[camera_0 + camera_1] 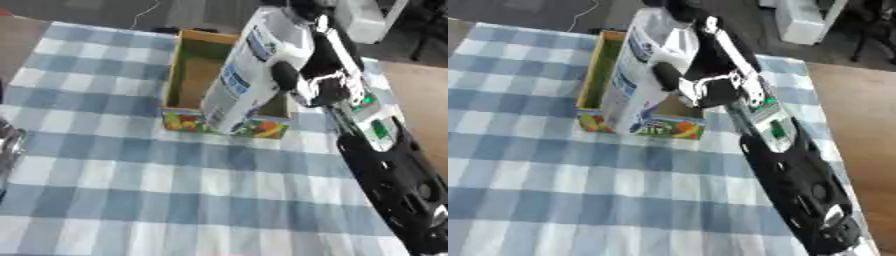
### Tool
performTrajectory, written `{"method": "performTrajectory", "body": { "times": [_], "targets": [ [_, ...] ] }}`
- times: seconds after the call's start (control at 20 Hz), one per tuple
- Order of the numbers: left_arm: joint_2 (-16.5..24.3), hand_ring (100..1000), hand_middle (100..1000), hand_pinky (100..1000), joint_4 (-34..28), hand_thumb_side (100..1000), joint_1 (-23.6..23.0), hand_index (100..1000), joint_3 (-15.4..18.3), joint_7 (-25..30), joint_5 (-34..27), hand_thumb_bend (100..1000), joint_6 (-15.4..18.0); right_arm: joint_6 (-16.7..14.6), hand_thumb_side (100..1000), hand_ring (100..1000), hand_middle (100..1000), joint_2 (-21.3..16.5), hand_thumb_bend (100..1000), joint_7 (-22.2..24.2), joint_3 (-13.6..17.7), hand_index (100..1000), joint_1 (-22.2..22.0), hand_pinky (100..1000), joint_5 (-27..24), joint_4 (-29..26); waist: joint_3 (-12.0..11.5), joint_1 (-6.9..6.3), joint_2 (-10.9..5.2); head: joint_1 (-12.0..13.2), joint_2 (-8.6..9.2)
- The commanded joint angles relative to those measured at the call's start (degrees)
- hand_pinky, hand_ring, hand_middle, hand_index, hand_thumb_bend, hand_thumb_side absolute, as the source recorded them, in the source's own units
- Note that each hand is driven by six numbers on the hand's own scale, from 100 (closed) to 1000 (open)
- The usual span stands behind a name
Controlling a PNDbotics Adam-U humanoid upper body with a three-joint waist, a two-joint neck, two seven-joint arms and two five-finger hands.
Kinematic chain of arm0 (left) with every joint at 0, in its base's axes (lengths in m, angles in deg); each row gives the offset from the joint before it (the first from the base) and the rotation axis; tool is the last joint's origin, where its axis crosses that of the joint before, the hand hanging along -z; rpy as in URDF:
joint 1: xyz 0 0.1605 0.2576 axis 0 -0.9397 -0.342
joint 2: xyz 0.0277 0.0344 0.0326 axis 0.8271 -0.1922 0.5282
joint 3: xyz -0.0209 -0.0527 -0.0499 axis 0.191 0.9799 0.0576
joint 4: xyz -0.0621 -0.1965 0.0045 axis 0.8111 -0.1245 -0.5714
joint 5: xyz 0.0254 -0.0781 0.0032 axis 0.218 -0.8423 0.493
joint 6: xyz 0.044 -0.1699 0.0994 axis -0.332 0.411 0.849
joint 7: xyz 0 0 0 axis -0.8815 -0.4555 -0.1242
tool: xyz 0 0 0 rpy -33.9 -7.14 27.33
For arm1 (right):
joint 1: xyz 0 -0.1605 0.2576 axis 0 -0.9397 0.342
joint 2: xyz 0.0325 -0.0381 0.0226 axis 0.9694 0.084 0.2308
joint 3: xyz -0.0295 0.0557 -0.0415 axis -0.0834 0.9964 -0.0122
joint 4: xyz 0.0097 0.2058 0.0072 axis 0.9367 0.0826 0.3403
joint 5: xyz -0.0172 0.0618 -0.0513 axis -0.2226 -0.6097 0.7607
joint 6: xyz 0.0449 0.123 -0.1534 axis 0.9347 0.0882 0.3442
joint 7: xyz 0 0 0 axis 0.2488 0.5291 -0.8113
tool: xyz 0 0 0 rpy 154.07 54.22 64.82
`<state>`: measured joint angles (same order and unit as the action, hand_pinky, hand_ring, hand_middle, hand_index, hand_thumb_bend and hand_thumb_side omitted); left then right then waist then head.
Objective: Pick up objects on the table and place them in the box.
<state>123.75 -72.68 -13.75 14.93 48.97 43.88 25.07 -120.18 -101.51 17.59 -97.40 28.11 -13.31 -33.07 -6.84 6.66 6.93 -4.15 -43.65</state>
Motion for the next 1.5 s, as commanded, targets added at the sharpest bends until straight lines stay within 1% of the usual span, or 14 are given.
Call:
{"method": "performTrajectory", "body": {
  "times": [0.05, 0.15, 0.2, 0.25, 0.5, 0.7, 1.0, 1.1, 1.15, 1.2, 1.25, 1.3, 1.35, 1.5],
  "targets": [
    [0.86, 588, 646, 494, -0.97, 822, 1.28, 737, -0.43, -0.27, -1.68, 100, 1.56, -12.31, 100, 100, 100, -0.17, 244, 6.57, 1.93, 100, 3.65, 100, 3.54, 1.84, -0.04, -0.32, -0.57, -1.02, 0.09],
    [0.69, 588, 646, 494, -0.97, 826, 1.75, 737, -0.66, 0.55, -2.54, 100, 1.77, -14.54, 100, 100, 100, -0.13, 224, 4.54, 3.2, 100, 6.09, 100, 6.81, 4.6, -0.19, -0.24, -0.34, -1.89, -0.16],
    [0.56, 588, 646, 494, -0.97, 793, 2.1, 737, -0.7, 0.87, -2.89, 135, 1.86, -15.34, 339, 100, 100, 0.05, 554, 3.45, 3.95, 100, 7.2, 100, 8.62, 6.18, -0.4, -0.17, -0.17, -2.64, -0.21],
    [0.43, 589, 646, 495, -0.97, 822, 2.46, 738, -0.73, 1.15, -3.23, 100, 1.88, -15.74, 100, 100, 100, 0.15, 238, 2.3, 4.64, 100, 8.09, 100, 10.4, 7.49, -0.63, -0.12, -0.01, -3.63, -0.26],
    [-0.65, 590, 645, 495, -0.97, 822, 4.89, 739, -1.14, 2.43, -4.74, 100, 1.72, -16.12, 100, 100, 100, -1.09, 289, -4.9, 7.66, 100, 11.33, 100, 21.71, 10.29, -2.0, 0.51, 1.04, -10.24, -0.15],
    [-1.41, 589, 642, 497, -0.97, 823, 6.98, 744, -1.66, 3.75, -7.06, 100, 1.68, -16.13, 100, 100, 100, -1.39, 303, -10.88, 8.14, 100, 12.82, 100, 30.61, 11.41, -3.21, 1.19, 2.01, -13.49, -0.12],
    [-1.85, 593, 641, 499, -0.97, 823, 9.31, 745, -1.49, 5.29, -9.26, 100, 2.32, -16.13, 100, 100, 100, -1.84, 323, -20.59, 8.26, 100, 13.73, 100, 43.77, 12.94, -4.64, 2.23, 3.13, -15.31, 0.19],
    [-1.81, 592, 642, 498, -0.97, 823, 9.45, 745, -1.38, 5.51, -9.54, 100, 2.35, -16.13, 116, 100, 100, -1.68, 389, -23.67, 8.12, 100, 13.69, 100, 48.09, 13.15, -4.76, 2.35, 3.27, -15.22, 0.52],
    [-1.79, 592, 642, 498, -0.97, 823, 9.47, 745, -1.34, 5.58, -9.62, 100, 2.36, -16.13, 140, 100, 100, -1.56, 383, -25.29, 8.0, 100, 13.62, 100, 50.24, 13.24, -4.78, 2.38, 3.31, -15.18, 0.61],
    [-1.72, 592, 642, 498, -0.97, 822, 9.49, 745, -1.29, 5.64, -9.64, 100, 2.39, -16.13, 452, 166, 297, -1.45, 340, -25.95, 7.51, 463, 13.36, 100, 52.92, 13.72, -4.77, 2.36, 3.34, -15.03, 0.76],
    [-1.68, 593, 642, 499, -0.97, 822, 9.48, 744, -1.27, 5.68, -9.66, 100, 2.46, -16.13, 635, 521, 599, -1.18, 244, -25.87, 7.13, 694, 13.12, 536, 56.01, 14.54, -4.74, 2.32, 3.35, -14.91, 0.82],
    [-1.64, 593, 641, 499, -0.97, 822, 9.49, 743, -1.23, 5.7, -9.67, 100, 2.53, -16.13, 679, 625, 706, -0.76, 219, -25.17, 6.76, 738, 12.78, 649, 59.29, 15.68, -4.71, 2.22, 3.32, -14.83, 0.81],
    [-1.62, 594, 641, 500, -0.97, 825, 9.5, 743, -1.2, 5.7, -9.68, 100, 2.56, -16.13, 698, 707, 783, -0.27, 244, -24.84, 6.63, 763, 12.63, 735, 62.07, 16.52, -4.68, 2.15, 3.29, -14.77, 0.78],
    [-1.53, 597, 641, 501, -0.97, 822, 9.65, 741, -1.1, 5.63, -9.74, 100, 2.7, -16.13, 727, 777, 837, 0.86, 203, -25.04, 5.51, 784, 12.17, 817, 67.88, 17.39, -4.66, 1.99, 3.11, -14.62, 0.58]
  ]
}}
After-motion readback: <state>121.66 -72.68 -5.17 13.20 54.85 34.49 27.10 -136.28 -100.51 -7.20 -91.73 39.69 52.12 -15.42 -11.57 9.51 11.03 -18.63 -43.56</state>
